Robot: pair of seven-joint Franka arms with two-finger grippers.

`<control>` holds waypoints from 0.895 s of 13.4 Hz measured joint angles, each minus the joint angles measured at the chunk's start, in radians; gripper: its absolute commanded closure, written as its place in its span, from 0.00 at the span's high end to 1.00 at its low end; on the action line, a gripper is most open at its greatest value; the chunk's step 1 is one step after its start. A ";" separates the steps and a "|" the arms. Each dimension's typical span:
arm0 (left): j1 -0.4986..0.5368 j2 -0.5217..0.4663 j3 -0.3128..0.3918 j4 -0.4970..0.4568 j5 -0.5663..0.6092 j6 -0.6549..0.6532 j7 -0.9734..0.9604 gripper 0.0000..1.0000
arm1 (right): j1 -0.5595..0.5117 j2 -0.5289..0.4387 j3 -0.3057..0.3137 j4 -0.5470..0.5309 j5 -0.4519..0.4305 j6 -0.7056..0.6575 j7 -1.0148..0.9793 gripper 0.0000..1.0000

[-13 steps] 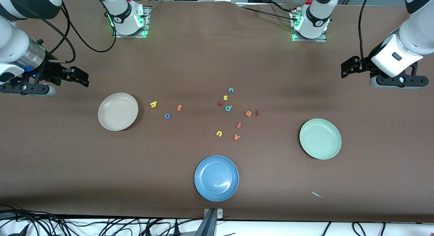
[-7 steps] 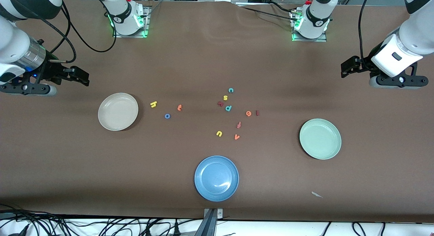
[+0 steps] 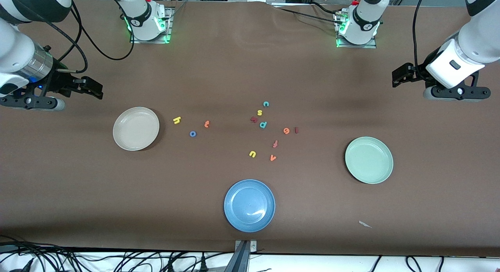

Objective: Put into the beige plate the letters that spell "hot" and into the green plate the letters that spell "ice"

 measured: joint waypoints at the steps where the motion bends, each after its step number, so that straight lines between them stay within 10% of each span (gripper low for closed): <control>1: -0.001 0.000 0.000 0.000 0.000 -0.001 0.001 1.00 | 0.000 0.000 0.000 0.000 0.000 0.000 0.001 1.00; 12: -0.002 0.000 0.000 0.000 0.000 -0.005 0.002 1.00 | 0.000 0.000 0.012 0.000 0.000 -0.007 0.078 1.00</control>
